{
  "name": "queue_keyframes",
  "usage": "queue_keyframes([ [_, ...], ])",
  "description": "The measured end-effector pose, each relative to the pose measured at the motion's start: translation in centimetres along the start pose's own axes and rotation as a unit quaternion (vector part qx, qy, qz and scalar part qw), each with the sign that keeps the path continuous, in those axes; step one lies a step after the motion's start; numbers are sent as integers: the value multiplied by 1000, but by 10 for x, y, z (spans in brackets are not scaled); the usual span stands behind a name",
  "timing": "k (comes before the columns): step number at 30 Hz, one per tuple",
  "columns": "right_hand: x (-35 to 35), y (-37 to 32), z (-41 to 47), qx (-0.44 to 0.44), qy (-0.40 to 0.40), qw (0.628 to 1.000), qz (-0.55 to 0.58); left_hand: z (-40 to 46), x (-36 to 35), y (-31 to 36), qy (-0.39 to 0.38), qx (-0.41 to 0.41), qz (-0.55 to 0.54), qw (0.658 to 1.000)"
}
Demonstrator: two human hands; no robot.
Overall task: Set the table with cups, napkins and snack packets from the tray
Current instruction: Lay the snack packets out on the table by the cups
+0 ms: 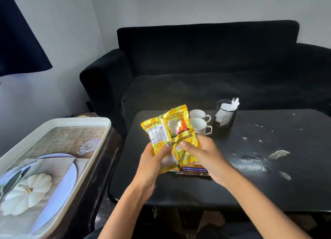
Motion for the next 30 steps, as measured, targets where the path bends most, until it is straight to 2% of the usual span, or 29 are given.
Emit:
queue_keyframes([
  [2,1,-3,2,90,60,986,-123,-4,0,-3,82,5,80,993],
  [3,0,-4,0,129,88,967,-200,-8,-1,0,120,-10,124,985],
  [4,-3,-6,-1,156,108,948,-257,-11,-6,5,124,-40,141,981],
  [5,-7,-6,-4,167,113,939,-279,-12,-14,8,98,-68,128,985],
  [7,-21,-5,-8,159,71,954,-243,-14,-33,9,20,-79,50,995],
  [8,-31,-2,-11,159,38,953,-256,-14,-35,7,11,-57,-1,998],
  [11,-60,9,-17,223,-53,874,-429,-12,-18,7,77,-4,-118,990],
  [14,-75,14,-23,227,-123,864,-431,-11,11,3,139,55,-160,976],
  [16,-78,10,-26,240,-136,873,-402,-9,26,3,169,58,-148,973],
  [18,-73,-4,-28,278,-96,891,-345,-7,35,8,195,31,-114,974],
  [21,-51,-21,-22,328,17,893,-308,-3,38,11,189,10,-67,980],
  [23,-31,-25,-14,289,71,915,-273,-1,35,10,159,9,-45,986],
  [25,-13,-19,-3,173,80,959,-210,-1,29,9,107,4,-17,994],
  [27,0,-9,4,47,52,991,-112,-2,19,7,48,13,13,999],
  [30,5,2,4,-57,-10,998,-3,-4,5,6,-6,18,53,998],
])
Point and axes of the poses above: each hand's wrist, its own z-axis towards the middle knuckle, its own x-axis out of the back of the hand, y = z × x, the point moved 5 cm from there along z, towards the middle knuckle, and after that the axes turned 14 degrees about z, right-handed, at the moved point
